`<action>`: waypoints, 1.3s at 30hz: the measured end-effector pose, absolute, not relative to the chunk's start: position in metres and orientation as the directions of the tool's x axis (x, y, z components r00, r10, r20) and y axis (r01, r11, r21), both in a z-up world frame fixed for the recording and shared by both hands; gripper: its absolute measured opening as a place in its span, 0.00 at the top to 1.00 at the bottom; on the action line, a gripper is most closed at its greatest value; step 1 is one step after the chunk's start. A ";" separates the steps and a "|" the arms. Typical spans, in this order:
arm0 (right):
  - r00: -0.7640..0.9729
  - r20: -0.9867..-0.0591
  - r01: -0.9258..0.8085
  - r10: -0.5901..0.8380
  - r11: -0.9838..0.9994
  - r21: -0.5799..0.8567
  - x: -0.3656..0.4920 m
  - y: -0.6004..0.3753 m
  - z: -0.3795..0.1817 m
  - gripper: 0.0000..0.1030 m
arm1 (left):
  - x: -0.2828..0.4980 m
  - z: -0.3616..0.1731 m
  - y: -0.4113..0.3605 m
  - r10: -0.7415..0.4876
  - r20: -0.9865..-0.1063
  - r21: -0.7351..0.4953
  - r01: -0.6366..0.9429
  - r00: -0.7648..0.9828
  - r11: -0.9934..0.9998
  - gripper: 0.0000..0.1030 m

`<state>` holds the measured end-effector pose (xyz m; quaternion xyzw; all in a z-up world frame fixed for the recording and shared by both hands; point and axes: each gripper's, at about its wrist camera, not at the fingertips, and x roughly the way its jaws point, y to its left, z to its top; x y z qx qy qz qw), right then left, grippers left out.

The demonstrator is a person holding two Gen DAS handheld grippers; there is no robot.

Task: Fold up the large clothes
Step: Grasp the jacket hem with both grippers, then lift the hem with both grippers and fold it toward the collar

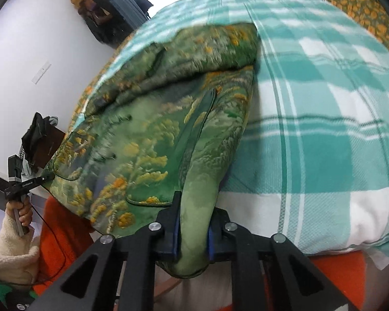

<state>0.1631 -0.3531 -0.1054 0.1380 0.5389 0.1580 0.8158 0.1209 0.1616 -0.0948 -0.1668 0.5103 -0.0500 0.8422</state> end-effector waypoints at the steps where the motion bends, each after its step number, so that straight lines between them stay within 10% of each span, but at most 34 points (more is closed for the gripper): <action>1: 0.375 -0.833 -0.111 0.408 0.911 0.396 0.162 -0.354 -0.102 0.86 | 0.119 -0.090 0.160 -0.259 -0.837 -0.336 -0.079 0.481 0.939 0.91; 20: 0.290 -0.749 -0.034 0.595 0.789 0.614 0.056 -0.371 -0.048 0.86 | 0.006 -0.030 0.186 -0.330 -0.822 -0.425 -0.114 0.465 0.898 0.91; 33: 0.532 -0.636 -0.034 0.559 0.765 0.643 0.240 -0.386 -0.034 0.87 | 0.205 -0.031 0.216 -0.305 -0.679 -0.539 -0.171 0.668 0.825 0.91; 36: 0.590 -0.626 0.031 0.510 0.761 0.648 0.281 -0.391 -0.060 0.87 | 0.245 -0.051 0.215 -0.234 -0.699 -0.502 -0.231 0.675 0.834 0.79; 39: 0.582 -0.660 0.106 0.474 0.761 0.640 0.307 -0.389 -0.098 0.83 | 0.263 -0.071 0.212 -0.230 -0.720 -0.504 -0.265 0.655 0.822 0.39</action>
